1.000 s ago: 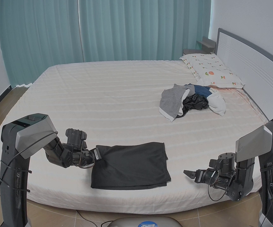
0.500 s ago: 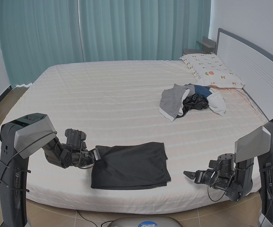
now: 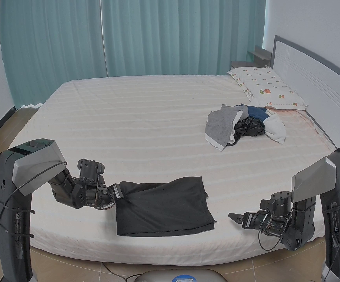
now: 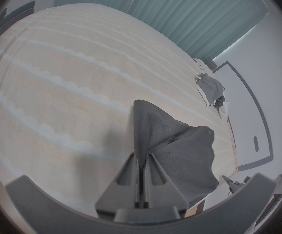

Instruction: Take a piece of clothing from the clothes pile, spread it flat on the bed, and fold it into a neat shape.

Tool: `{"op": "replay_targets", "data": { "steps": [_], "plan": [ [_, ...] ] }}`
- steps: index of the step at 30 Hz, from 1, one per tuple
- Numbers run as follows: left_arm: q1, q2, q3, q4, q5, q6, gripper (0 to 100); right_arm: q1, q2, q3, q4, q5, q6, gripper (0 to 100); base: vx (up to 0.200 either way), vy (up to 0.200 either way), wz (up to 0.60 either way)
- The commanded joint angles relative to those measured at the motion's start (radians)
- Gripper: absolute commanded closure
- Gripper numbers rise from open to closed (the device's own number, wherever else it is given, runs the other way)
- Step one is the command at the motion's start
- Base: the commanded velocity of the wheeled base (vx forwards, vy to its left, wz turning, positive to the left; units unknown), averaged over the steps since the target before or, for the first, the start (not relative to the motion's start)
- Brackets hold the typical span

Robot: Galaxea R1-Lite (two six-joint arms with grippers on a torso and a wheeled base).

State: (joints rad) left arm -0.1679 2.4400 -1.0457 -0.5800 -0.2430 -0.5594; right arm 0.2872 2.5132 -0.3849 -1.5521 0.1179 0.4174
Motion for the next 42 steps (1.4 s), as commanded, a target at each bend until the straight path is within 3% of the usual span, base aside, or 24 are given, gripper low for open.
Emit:
{"op": "replay_targets", "data": {
  "steps": [1, 42],
  "plan": [
    [-0.001, -0.044, 0.023, -0.001, 0.001, -0.024, 100, -0.003, 0.001, 0.0, -0.013, 0.0, 0.0, 0, 0.0, 0.2, 0.0],
    [0.031, -0.038, 0.009, 0.062, 0.016, -0.039, 100, -0.019, -0.002, -0.006, -0.013, -0.006, 0.0, 0, 0.0, 0.2, 0.0]
  ]
}}
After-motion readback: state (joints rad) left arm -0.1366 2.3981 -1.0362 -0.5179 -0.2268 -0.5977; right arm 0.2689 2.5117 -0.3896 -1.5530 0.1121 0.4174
